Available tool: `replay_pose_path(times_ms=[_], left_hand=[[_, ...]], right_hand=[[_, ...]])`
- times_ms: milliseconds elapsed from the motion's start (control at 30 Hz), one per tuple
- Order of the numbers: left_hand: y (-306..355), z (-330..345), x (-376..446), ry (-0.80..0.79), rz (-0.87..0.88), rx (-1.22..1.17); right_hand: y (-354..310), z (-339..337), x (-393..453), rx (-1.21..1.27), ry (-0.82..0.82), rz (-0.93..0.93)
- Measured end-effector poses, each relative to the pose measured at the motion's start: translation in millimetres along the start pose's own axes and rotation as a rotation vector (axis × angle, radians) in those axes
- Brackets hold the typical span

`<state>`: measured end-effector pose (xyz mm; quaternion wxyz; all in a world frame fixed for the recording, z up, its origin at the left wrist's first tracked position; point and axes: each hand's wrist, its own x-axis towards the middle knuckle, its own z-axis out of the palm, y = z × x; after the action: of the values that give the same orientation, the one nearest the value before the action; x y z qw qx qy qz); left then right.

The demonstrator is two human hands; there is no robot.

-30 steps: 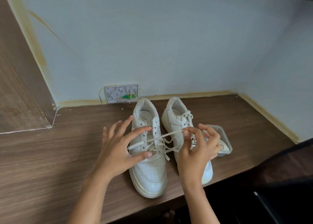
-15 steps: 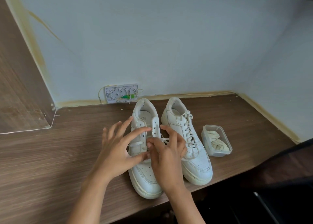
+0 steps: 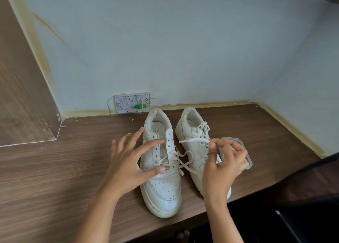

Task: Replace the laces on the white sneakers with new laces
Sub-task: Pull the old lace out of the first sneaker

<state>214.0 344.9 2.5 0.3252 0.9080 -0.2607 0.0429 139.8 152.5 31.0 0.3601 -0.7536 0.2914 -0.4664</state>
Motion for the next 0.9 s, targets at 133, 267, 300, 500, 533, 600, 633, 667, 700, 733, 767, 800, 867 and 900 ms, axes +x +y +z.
replay_pose_path(times_ms=[133,267,300,500,533,600,633,667,700,733,767,800,867,900], left_hand=[[0,0,0,0.002,0.005,0.001],[2,-1,-1,0.021,0.017,0.014],[3,-1,0,0.031,0.020,0.011],[8,3,3,0.205,0.116,-0.021],[10,5,4,0.213,0.134,-0.006],[15,9,5,0.208,0.145,0.037],[17,12,5,0.202,0.141,0.058],[18,14,5,0.196,0.132,0.075],[19,16,5,0.192,0.124,0.081],[20,18,5,0.191,0.121,0.072],[20,18,5,0.195,0.122,0.050],[20,18,6,0.199,0.126,0.021],[22,18,7,0.203,0.135,-0.023],[23,18,7,0.203,0.141,-0.038]], right_hand=[[1,-7,4,0.076,-0.040,0.106],[2,-5,0,0.162,-0.074,0.133],[1,-6,-4,0.179,-0.091,0.130],[-8,-14,-61,0.172,-0.360,0.039],[-7,-13,-71,0.128,-0.390,-0.010],[-4,-8,-88,0.034,-0.444,-0.117],[-4,-5,-94,-0.007,-0.470,-0.143],[-3,-1,-98,-0.044,-0.490,-0.155],[-1,1,-102,-0.082,-0.499,-0.171],[1,3,-103,-0.132,-0.494,-0.200],[3,4,-104,-0.190,-0.481,-0.242],[5,5,-103,-0.245,-0.470,-0.283],[6,7,-99,-0.288,-0.454,-0.307],[6,8,-98,-0.279,-0.452,-0.294]])
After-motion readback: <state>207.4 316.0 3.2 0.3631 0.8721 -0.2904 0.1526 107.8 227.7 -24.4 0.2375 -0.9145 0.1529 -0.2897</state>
